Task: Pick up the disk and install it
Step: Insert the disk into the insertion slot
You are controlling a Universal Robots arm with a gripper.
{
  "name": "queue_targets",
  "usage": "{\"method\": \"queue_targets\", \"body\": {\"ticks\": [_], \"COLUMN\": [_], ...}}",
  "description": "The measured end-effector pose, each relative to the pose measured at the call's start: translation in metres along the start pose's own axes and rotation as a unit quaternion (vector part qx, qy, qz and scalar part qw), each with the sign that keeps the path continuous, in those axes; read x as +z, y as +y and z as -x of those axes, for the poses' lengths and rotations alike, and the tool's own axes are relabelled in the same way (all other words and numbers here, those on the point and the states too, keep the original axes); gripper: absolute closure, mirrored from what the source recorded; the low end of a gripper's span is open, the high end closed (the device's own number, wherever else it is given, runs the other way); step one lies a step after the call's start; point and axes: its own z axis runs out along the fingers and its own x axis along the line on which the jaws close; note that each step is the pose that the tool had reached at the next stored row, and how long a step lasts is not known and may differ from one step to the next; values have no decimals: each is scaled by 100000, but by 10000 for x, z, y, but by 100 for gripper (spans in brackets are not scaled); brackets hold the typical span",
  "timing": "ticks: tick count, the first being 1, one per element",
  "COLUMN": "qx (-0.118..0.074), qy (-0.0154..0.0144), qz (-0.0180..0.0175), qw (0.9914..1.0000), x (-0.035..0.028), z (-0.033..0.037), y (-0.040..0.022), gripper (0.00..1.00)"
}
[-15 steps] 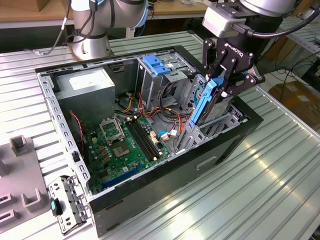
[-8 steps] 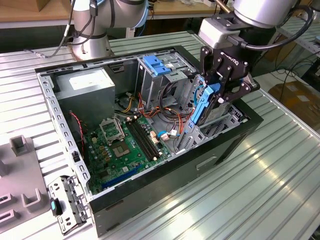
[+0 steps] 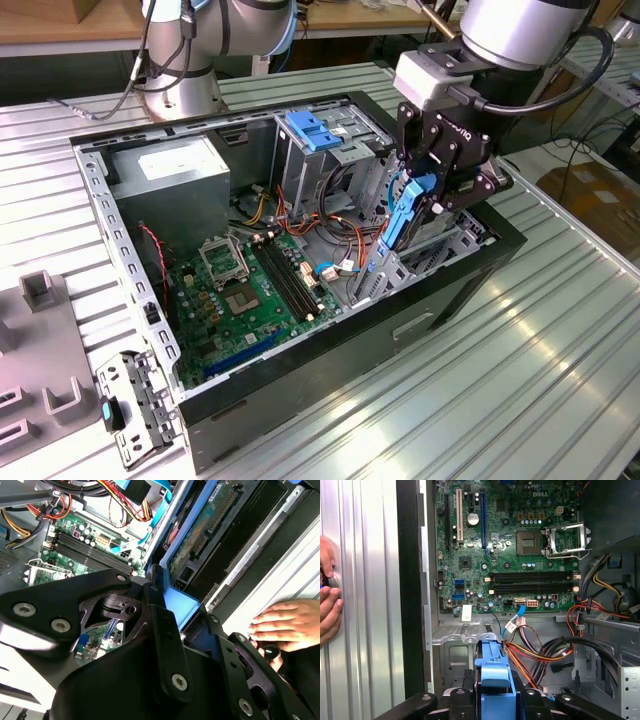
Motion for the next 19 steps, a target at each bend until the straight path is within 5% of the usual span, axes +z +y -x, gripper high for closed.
{"method": "queue_targets", "body": {"ticks": [4, 5, 10, 14, 19], "qx": [0, 2, 2, 1, 2], "qy": [51, 51, 57, 51, 56], "qz": [-1, -1, -1, -2, -2], "qw": [100000, 100000, 100000, 100000, 100000], "x": [0, 4, 108, 188, 204], "z": [0, 1, 1, 1, 1], "y": [0, 0, -2, -2, -2], "gripper": [62, 55, 57, 82, 89]}}
